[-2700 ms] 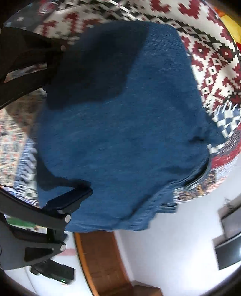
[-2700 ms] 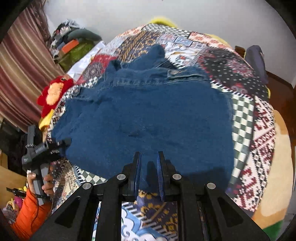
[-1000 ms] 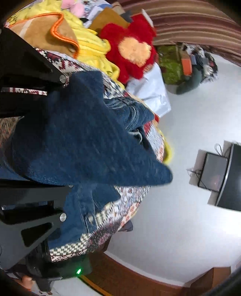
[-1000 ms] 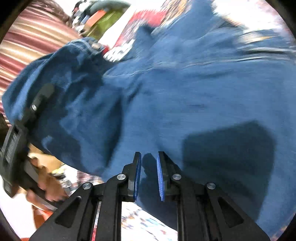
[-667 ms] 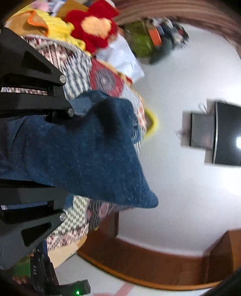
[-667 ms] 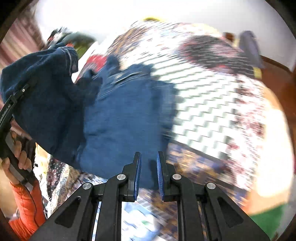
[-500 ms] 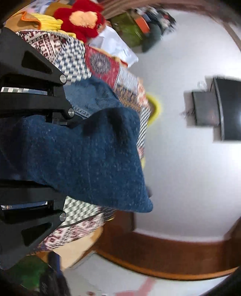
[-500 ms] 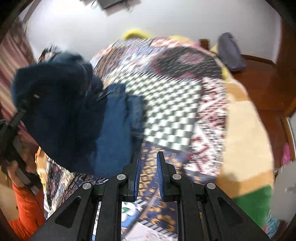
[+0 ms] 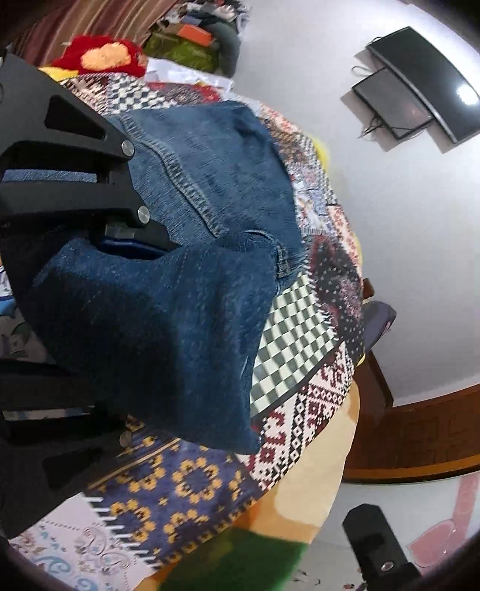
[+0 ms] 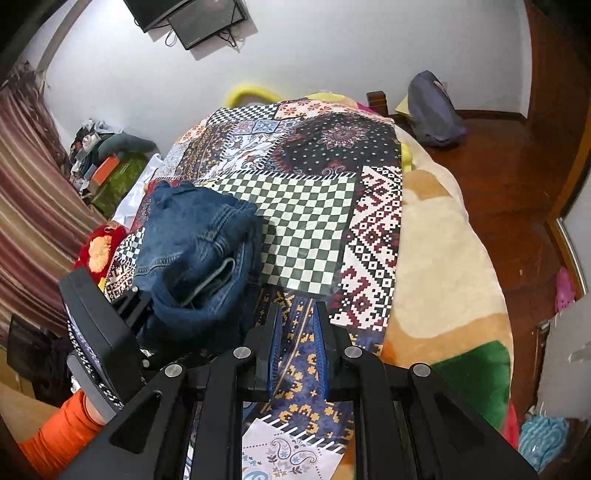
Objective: Fold large clothes
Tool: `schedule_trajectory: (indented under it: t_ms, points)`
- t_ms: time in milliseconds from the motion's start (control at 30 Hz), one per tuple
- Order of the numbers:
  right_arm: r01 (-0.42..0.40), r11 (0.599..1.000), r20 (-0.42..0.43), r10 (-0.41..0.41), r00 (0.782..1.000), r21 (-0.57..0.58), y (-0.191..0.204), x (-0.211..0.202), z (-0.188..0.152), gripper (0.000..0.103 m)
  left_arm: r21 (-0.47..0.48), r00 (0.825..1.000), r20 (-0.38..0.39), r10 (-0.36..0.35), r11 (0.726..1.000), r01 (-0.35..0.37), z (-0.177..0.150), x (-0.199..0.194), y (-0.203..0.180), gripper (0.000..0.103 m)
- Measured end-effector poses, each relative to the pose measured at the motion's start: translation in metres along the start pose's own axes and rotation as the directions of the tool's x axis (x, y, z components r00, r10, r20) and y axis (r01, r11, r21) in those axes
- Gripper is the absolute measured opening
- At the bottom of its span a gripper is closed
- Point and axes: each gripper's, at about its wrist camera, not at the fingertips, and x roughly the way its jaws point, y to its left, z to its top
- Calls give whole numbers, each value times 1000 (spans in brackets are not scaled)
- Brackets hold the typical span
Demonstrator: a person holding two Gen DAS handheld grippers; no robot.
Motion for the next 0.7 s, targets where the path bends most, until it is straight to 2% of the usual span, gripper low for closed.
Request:
schedule_trajectory:
  t_ms: [67, 100, 133, 200, 300, 367, 433, 500, 633, 700]
  points:
    - [-2, 1000, 1, 2, 1000, -6, 4, -3, 0, 12, -1, 998, -12, -59, 998, 59, -3, -4, 4, 59]
    - [-5, 1000, 0, 5, 1000, -10, 6, -4, 0, 12, -12, 994, -16, -111, 994, 111, -5, -8, 3, 64]
    - [-7, 1000, 0, 7, 1000, -15, 9, -5, 0, 12, -26, 986, -19, -168, 985, 168, -6, -11, 2, 74]
    - [-12, 999, -1, 12, 1000, -33, 16, -8, 0, 12, -64, 972, -13, -234, 971, 232, -13, -21, 6, 78]
    - [-21, 997, -14, 20, 1000, -69, 29, -8, 0, 12, -135, 968, 25, -250, 958, 251, -21, -43, 23, 81]
    - [-8, 994, -7, 7, 1000, -107, 44, -6, -1, 12, -190, 964, 52, -259, 946, 264, -25, -54, 40, 88]
    - [16, 989, 17, -14, 1000, -145, 58, -5, -2, 12, -254, 968, 84, -238, 934, 252, -31, -67, 66, 92]
    - [20, 982, 27, -15, 1000, -186, 73, -1, -4, 12, -305, 977, 104, -189, 929, 212, -39, -77, 94, 93]
    - [-7, 965, 13, 10, 1000, -263, 108, 14, -5, 12, -355, 993, 65, -101, 927, 118, -54, -73, 135, 96]
    - [-22, 955, -5, 21, 1000, -297, 123, 26, -5, 12, -378, 996, 29, -83, 922, 87, -63, -66, 148, 96]
